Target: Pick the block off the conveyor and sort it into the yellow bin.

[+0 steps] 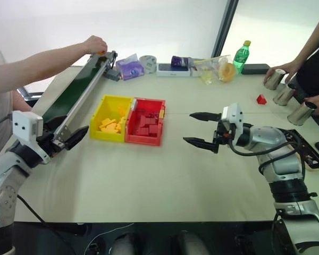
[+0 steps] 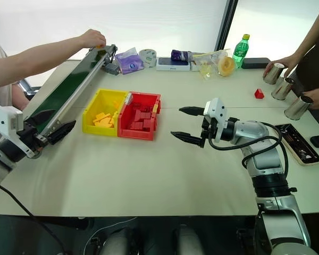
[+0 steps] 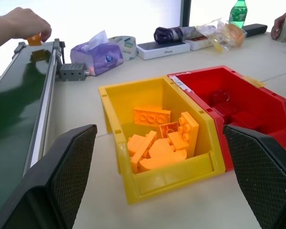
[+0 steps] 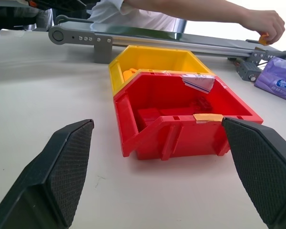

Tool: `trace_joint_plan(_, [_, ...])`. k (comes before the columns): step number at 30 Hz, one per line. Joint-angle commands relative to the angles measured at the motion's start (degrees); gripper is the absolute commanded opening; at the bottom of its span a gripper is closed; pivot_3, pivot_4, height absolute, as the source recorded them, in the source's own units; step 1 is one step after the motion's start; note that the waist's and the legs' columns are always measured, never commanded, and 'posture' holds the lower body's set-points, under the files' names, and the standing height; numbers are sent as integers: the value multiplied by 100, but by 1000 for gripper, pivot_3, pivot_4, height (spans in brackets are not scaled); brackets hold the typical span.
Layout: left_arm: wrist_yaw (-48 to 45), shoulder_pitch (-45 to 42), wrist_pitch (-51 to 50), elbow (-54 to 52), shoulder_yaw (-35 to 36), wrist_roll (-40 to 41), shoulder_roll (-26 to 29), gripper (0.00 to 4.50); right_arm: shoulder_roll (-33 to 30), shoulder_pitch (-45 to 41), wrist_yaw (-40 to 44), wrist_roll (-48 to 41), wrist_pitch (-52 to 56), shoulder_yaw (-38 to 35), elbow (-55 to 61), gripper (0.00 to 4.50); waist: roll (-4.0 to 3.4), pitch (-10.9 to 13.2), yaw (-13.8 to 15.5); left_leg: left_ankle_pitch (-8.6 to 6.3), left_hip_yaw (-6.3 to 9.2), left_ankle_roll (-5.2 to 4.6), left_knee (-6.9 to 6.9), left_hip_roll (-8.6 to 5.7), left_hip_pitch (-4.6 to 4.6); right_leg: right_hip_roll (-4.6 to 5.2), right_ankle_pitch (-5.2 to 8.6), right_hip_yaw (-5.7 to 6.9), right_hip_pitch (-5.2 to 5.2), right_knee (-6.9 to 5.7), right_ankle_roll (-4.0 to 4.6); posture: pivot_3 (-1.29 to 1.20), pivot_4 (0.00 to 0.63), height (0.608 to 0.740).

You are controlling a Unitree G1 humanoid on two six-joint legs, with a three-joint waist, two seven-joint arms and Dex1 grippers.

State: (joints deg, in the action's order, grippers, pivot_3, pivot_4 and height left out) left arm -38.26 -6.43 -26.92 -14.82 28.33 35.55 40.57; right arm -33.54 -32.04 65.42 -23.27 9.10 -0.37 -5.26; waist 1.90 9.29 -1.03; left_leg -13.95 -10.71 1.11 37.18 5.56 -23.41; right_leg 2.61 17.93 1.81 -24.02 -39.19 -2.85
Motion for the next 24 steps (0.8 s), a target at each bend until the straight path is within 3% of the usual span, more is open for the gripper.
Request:
trace_joint_plan(1, [55, -78, 209, -154, 77, -80, 46, 4464, -11, -63, -6, -43, -103, -107, 104, 4500, 0, 0, 0, 0, 0, 0, 0, 0, 0, 0, 0, 0, 0, 0, 0, 0, 150, 740])
trace_joint_plan(15, [200, 177, 256, -351, 277, 103, -108, 4464, -3, -63, 23, -43, -109, -96, 76, 4500, 0, 0, 3, 0, 0, 0, 0, 0, 0, 0, 0, 0, 0, 0, 0, 0, 150, 740])
trace_joint_plan(24, [927, 1323, 995, -1023, 1245, -75, -1107, 4464, 11, -61, 38, -49, -102, -83, 78, 4500, 0, 0, -33, -1, -1, -1, -2, 1, 1, 1, 0, -4, 0, 4, 0, 0, 150, 740])
